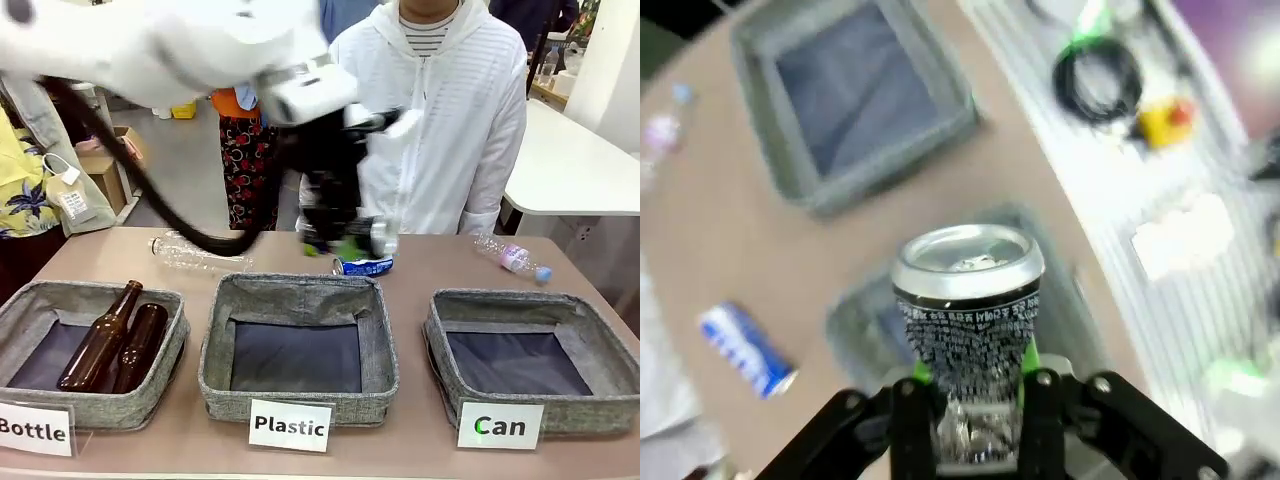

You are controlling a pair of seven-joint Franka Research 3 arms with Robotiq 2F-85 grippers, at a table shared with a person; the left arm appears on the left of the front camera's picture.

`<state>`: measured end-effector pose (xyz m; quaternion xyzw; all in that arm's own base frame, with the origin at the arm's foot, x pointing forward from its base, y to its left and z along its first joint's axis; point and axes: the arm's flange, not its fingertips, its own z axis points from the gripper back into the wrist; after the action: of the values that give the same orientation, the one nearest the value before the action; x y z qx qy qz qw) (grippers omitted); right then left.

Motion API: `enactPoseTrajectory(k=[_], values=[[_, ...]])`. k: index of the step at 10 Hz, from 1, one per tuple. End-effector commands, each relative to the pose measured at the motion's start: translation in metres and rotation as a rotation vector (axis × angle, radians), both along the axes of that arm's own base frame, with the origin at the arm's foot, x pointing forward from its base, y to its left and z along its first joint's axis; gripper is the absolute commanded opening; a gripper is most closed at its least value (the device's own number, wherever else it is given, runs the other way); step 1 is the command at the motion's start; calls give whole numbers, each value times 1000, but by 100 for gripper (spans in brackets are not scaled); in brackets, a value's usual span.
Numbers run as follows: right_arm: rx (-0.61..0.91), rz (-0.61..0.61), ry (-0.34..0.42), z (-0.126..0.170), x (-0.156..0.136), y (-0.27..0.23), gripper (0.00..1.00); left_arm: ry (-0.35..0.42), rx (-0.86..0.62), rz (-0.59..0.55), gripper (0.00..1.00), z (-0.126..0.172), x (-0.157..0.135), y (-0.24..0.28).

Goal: Sort the can waste into the basket.
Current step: Pick up the can waste from the table and place it in the right Fabric basket.

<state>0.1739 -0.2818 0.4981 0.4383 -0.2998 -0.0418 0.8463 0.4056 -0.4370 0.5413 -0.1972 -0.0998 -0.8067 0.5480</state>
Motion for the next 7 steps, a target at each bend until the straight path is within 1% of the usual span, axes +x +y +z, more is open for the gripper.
enactPoseTrajectory(k=[1,2,3,4,5,6,7], values=[[59,18,22,-5,-5,-36,100,225,-86,167,33,-1,24,-74],[75,36,17,-13,-8,-43,100,232,-103,178,33,-22,29,-117],[41,-4,11,-4,-10,-16,100,218,-124,192,33,-39,34,-150],[41,-4,11,-4,-10,-16,100,198,-143,234,33,-55,43,-175],[41,-4,11,-4,-10,-16,100,218,-142,259,33,-71,52,-192],[41,-4,11,-4,-10,-16,100,214,-121,246,33,-84,55,-201],[41,-4,11,-4,-10,-16,100,162,-105,254,33,-95,57,-208]])
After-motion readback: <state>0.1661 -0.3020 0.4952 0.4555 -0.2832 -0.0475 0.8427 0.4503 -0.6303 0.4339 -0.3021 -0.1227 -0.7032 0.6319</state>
